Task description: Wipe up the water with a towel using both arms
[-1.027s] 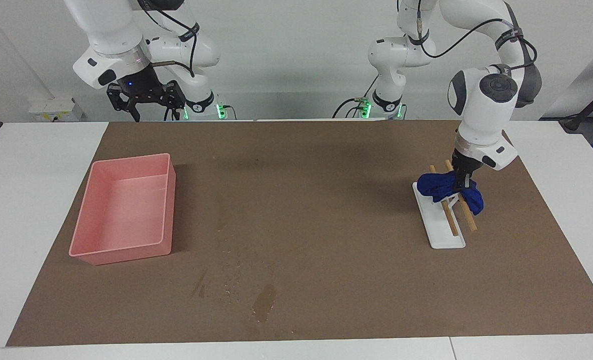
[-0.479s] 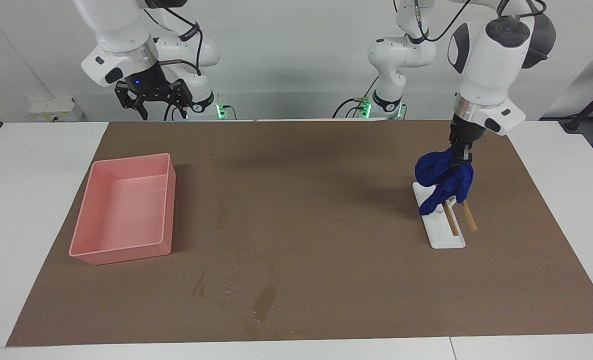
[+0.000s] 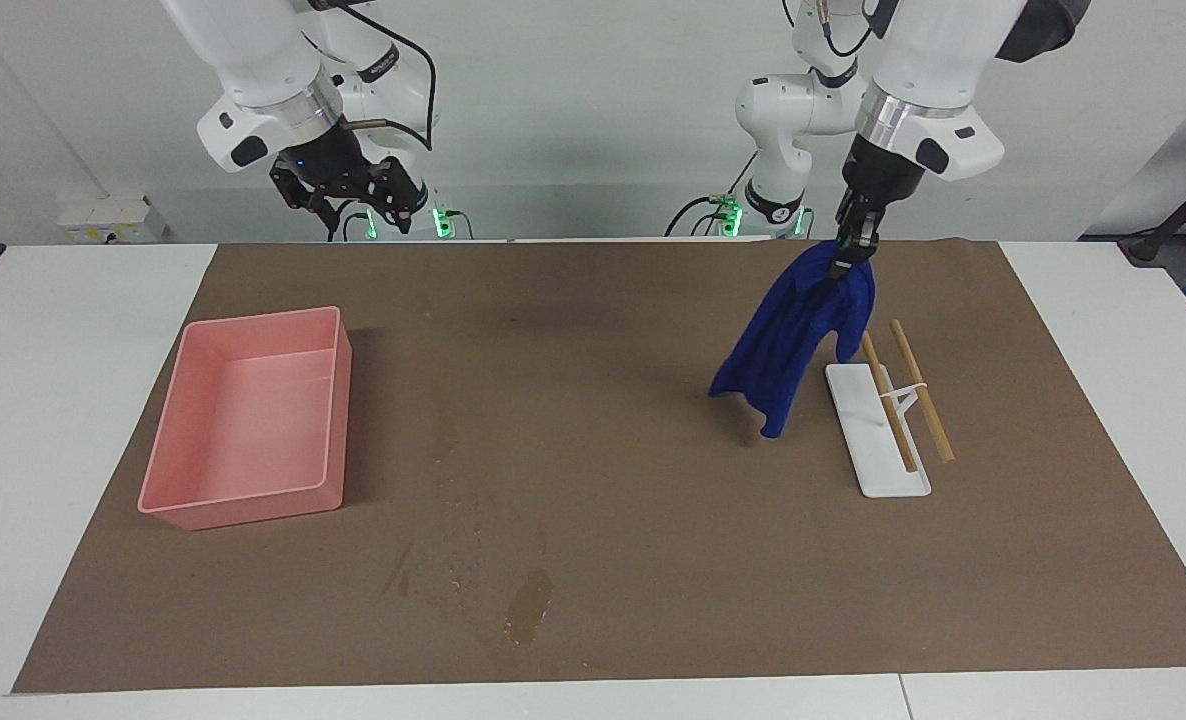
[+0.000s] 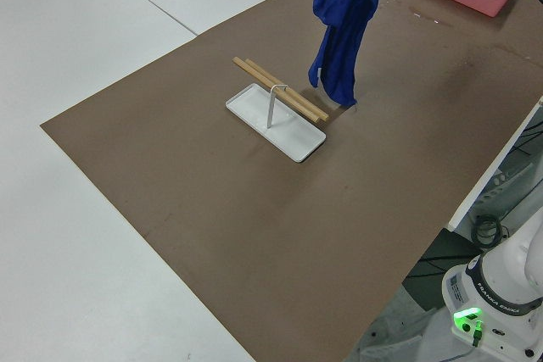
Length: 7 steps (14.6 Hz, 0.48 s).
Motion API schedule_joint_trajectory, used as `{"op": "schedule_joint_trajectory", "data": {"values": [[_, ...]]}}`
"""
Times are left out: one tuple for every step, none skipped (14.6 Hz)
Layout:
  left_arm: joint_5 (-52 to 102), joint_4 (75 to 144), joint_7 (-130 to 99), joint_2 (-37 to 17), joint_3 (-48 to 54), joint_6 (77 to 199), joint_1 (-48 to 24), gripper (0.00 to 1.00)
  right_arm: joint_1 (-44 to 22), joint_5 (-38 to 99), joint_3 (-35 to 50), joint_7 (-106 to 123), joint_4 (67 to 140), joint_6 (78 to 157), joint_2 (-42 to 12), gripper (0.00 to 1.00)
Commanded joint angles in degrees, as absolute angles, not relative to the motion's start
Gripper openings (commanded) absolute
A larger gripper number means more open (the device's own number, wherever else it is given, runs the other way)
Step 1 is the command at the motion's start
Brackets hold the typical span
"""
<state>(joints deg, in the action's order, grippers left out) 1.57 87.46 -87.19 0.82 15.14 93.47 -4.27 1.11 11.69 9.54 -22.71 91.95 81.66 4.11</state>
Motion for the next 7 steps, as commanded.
{"op": "schedule_joint_trajectory", "data": {"values": [[2.5, 82.4, -91.8, 0.0, 18.4, 91.1, -4.6, 0.00, 1.8, 18.3, 9.8, -32.0, 94.7, 83.3, 6.2, 1.00], [3.2, 81.9, -93.8, 0.0, 19.4, 91.5, -4.6, 0.00, 1.7, 20.3, 9.8, -35.3, 94.7, 84.5, 6.2, 1.00], [4.1, 81.9, -95.7, 0.3, 19.9, 92.0, -4.6, 0.00, 1.6, 22.2, 9.8, -38.0, 95.2, 85.2, 6.3, 1.00], [5.6, 81.9, -97.3, 0.7, 20.6, 92.1, -4.6, 0.00, 1.5, 24.5, 9.9, -40.3, 96.4, 86.6, 6.8, 1.00], [6.7, 81.9, -98.5, 0.8, 21.4, 92.2, -4.6, 0.00, 0.2, 27.0, 9.9, -43.1, 98.5, 89.9, 7.8, 1.00], [7.0, 81.8, -100.4, 0.8, 22.1, 92.9, -4.6, 0.00, -1.0, 29.9, 9.9, -49.0, 100.4, 93.1, 8.5, 1.00], [7.1, 81.8, -103.9, 0.8, 22.9, 94.3, -4.6, 0.00, -2.7, 31.7, 9.9, -55.7, 101.7, 96.6, 9.0, 1.00]]}}
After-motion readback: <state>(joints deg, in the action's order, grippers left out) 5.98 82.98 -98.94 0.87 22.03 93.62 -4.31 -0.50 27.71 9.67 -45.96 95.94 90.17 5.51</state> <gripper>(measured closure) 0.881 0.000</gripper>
